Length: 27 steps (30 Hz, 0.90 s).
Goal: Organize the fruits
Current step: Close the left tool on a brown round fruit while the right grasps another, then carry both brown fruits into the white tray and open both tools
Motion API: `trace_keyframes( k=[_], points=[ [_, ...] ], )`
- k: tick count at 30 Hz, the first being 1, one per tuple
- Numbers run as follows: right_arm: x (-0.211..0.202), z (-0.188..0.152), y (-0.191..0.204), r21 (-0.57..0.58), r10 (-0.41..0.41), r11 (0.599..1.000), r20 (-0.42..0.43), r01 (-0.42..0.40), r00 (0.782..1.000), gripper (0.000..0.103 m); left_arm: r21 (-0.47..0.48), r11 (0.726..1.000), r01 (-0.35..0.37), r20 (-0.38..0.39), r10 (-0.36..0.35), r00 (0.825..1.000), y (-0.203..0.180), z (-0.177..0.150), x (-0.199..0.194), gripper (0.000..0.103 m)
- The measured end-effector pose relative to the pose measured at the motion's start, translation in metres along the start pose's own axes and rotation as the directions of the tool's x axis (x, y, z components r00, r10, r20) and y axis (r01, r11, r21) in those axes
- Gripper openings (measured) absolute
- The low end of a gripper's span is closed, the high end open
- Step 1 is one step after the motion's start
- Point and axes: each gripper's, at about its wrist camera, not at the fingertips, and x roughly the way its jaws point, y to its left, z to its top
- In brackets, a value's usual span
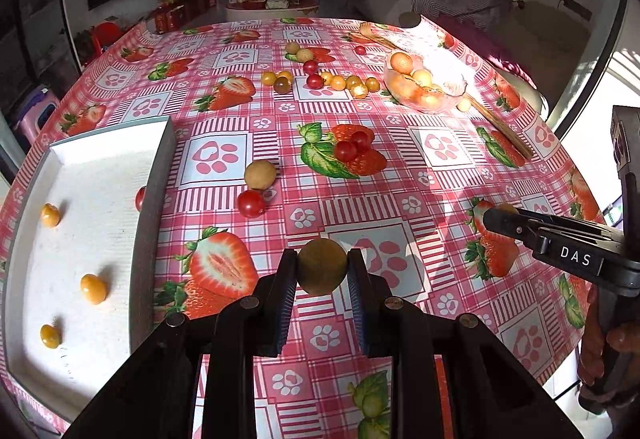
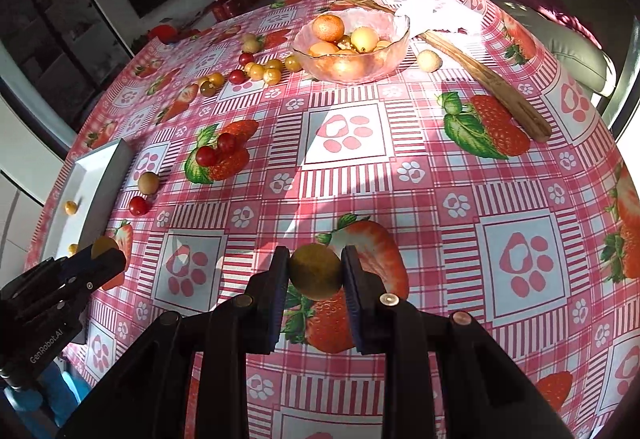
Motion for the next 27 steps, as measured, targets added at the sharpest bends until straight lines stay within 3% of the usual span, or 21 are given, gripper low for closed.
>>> trace_keyframes(
  k=[8, 14, 21, 27],
  points=[
    [-0.002, 0.006, 0.064, -0.104, 0.067, 0.992, -0.015, -0.069, 0.998, 0.029, -0.105, 0.993, -0.058, 0.053, 0.064, 0.997, 0.060, -0.017, -0.034, 0.027],
    [0.003, 0.017, 0.131, -0.204, 0.140, 0.968, -0.042, -0.146, 0.989, 0.029, -0.179, 0.973, -0.144, 0.090, 0.162, 0.983, 0.121, -0.021, -0.059, 0.027],
    [0.014, 0.029, 0.214, -0.325, 0.202, 0.921, -0.080, -0.217, 0.976, 0.029, -0.263, 0.941, -0.215, 0.082, 0.244, 0.966, 0.190, -0.023, -0.069, 0.027],
    [0.042, 0.036, 0.274, -0.374, 0.240, 0.883, -0.156, -0.282, 0.958, 0.029, -0.288, 0.925, -0.248, 0.026, 0.266, 0.964, 0.225, -0.022, -0.048, 0.027]
  ],
)
